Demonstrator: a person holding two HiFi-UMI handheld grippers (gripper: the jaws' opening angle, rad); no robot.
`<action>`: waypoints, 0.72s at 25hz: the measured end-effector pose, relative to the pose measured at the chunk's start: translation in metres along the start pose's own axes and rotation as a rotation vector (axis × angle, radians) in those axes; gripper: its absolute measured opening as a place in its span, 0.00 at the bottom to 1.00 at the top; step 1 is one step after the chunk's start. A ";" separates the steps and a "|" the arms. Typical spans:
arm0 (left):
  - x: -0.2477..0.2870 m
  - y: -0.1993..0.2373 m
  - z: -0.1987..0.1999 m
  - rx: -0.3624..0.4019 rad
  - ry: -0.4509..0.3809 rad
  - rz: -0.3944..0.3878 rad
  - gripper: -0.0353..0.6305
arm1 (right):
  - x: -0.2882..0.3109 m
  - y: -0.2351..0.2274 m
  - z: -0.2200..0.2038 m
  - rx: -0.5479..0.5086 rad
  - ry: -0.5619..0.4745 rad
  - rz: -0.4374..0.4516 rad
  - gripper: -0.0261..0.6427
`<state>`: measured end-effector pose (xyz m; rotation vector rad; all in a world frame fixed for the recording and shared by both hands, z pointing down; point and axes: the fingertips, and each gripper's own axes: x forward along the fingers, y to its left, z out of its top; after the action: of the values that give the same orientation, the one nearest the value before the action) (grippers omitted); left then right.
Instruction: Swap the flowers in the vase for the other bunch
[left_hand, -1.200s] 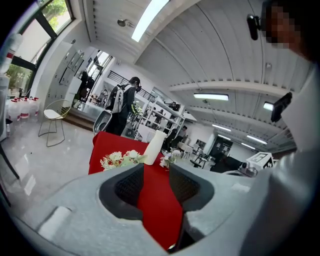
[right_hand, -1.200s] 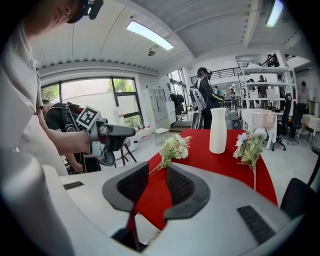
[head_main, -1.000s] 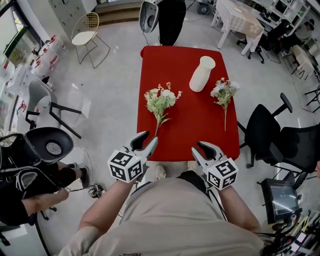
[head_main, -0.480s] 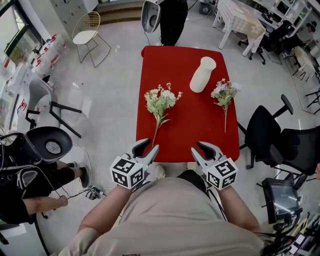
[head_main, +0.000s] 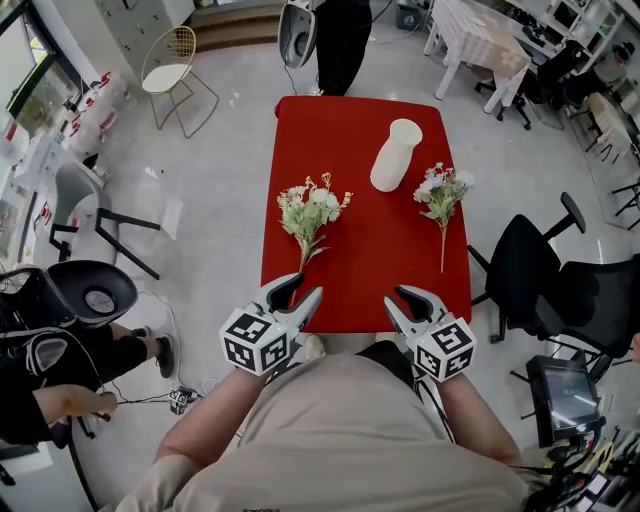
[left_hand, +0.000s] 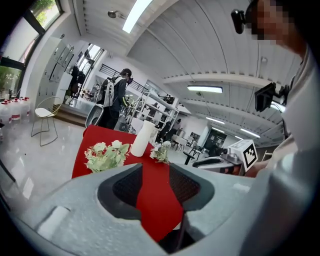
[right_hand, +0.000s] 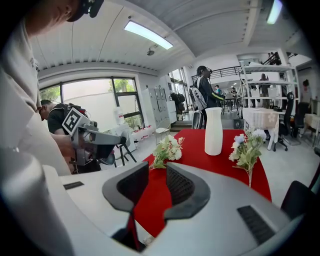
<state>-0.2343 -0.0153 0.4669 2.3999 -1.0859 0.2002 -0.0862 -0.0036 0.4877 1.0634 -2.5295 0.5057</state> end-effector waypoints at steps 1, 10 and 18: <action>0.009 -0.004 0.002 0.002 0.002 -0.008 0.28 | -0.001 -0.006 0.000 0.001 0.000 0.002 0.21; 0.123 -0.052 0.019 -0.009 0.052 -0.098 0.29 | -0.030 -0.082 -0.002 0.039 -0.004 -0.023 0.21; 0.246 -0.090 0.026 0.005 0.142 -0.133 0.36 | -0.079 -0.162 -0.019 0.102 -0.017 -0.078 0.21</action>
<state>-0.0040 -0.1413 0.4908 2.4109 -0.8602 0.3218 0.0878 -0.0533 0.4995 1.2029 -2.4882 0.6115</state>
